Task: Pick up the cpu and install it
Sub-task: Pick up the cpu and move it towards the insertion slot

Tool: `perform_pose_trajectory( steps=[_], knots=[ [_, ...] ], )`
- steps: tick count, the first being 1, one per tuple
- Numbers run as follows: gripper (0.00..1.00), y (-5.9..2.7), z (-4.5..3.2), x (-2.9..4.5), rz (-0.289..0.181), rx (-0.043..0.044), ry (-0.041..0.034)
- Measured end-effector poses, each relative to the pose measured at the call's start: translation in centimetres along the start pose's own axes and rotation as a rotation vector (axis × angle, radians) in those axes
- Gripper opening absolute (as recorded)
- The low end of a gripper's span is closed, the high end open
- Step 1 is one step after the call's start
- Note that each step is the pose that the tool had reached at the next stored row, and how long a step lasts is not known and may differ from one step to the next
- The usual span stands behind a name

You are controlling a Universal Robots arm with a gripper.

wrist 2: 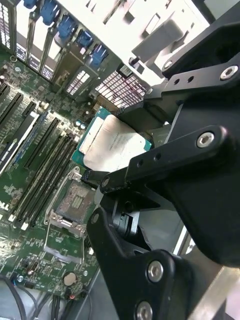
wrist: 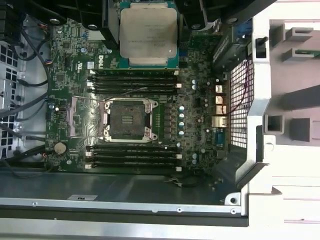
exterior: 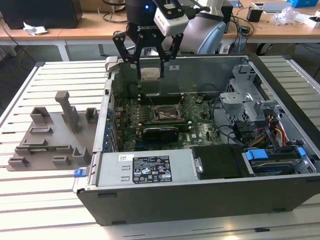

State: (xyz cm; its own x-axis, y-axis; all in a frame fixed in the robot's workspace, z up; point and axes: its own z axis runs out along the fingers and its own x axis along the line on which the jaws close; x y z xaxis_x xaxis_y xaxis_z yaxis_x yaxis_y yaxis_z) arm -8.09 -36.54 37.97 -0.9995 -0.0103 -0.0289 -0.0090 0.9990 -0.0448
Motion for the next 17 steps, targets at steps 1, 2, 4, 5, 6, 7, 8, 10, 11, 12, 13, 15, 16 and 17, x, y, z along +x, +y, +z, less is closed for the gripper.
perform_pose_trajectory(
  steps=[1, 2, 4, 5, 6, 7, 8, 10, 11, 12, 13, 15, 16, 17],
  knots=[
    [0.55, 0.02, 0.01, -0.38, 0.000, 0.0011, 0.0001],
    [0.55, 0.03, 0.03, -0.71, 0.000, 0.0017, 0.0001],
    [0.55, 0.06, 0.18, -1.00, 0.000, 0.0017, 0.0004],
    [0.55, 0.08, 0.27, -1.09, 0.000, 0.0018, 0.0006],
    [0.55, 0.11, 0.41, -1.20, 0.000, 0.0019, 0.0010],
    [0.55, 0.13, 0.56, -1.29, 0.000, 0.0020, 0.0014],
    [0.55, 0.17, 0.78, -1.38, 0.000, 0.0019, 0.0016],
    [0.55, 0.25, 1.19, -1.52, 0.000, 0.0019, 0.0021],
    [0.55, 0.32, 1.35, -1.55, 0.000, 0.0019, 0.0021],
    [0.55, 0.45, 1.56, -1.62, 0.000, 0.0020, 0.0023],
    [0.55, 0.58, 1.75, -1.67, 0.000, 0.0021, 0.0024],
    [0.55, 0.95, 2.10, -1.82, 0.000, 0.0020, 0.0024],
    [0.55, 1.15, 2.23, -1.92, 0.000, 0.0021, 0.0025],
    [0.55, 1.31, 2.33, -2.00, 0.000, 0.0022, 0.0026]
  ],
)
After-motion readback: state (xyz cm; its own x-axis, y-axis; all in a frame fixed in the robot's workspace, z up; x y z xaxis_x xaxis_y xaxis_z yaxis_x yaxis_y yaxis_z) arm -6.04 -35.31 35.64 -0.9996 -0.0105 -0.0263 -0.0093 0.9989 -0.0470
